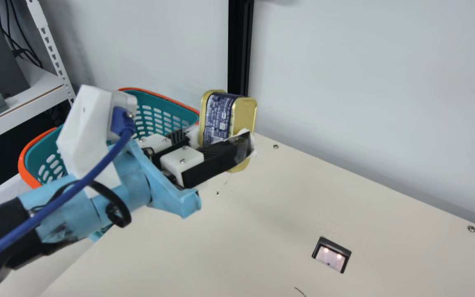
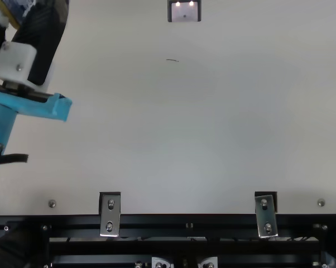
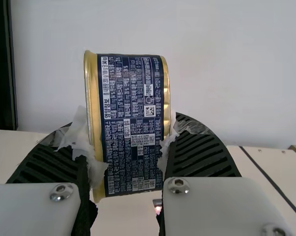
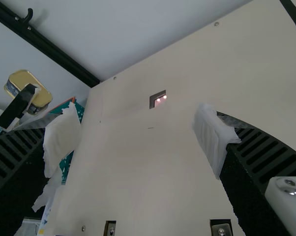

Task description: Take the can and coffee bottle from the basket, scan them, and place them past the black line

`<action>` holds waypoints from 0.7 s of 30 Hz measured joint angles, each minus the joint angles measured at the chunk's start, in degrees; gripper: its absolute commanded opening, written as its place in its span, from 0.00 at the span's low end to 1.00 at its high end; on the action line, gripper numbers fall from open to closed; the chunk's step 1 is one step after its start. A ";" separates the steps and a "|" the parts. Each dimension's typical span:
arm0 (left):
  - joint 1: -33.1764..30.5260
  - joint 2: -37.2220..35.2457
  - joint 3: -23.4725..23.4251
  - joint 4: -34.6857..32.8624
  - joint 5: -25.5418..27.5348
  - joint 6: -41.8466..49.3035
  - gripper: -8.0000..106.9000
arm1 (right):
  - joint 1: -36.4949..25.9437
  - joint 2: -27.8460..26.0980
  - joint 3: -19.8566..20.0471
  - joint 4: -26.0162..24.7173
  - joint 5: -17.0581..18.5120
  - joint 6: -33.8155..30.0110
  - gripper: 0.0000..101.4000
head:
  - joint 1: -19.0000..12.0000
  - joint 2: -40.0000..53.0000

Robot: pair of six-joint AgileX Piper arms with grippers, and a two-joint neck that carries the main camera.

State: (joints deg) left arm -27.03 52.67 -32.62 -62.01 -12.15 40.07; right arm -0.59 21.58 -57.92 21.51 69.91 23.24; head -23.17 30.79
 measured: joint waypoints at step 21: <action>0.00 0.00 0.00 0.00 0.04 0.00 0.16 | 0.00 0.00 0.00 0.00 0.00 0.00 1.00 | 4.69 -23.17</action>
State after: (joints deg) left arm -27.03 52.67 -32.62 -62.01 -12.12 40.07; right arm -0.59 21.58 -57.92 21.51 69.91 23.24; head -18.48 7.62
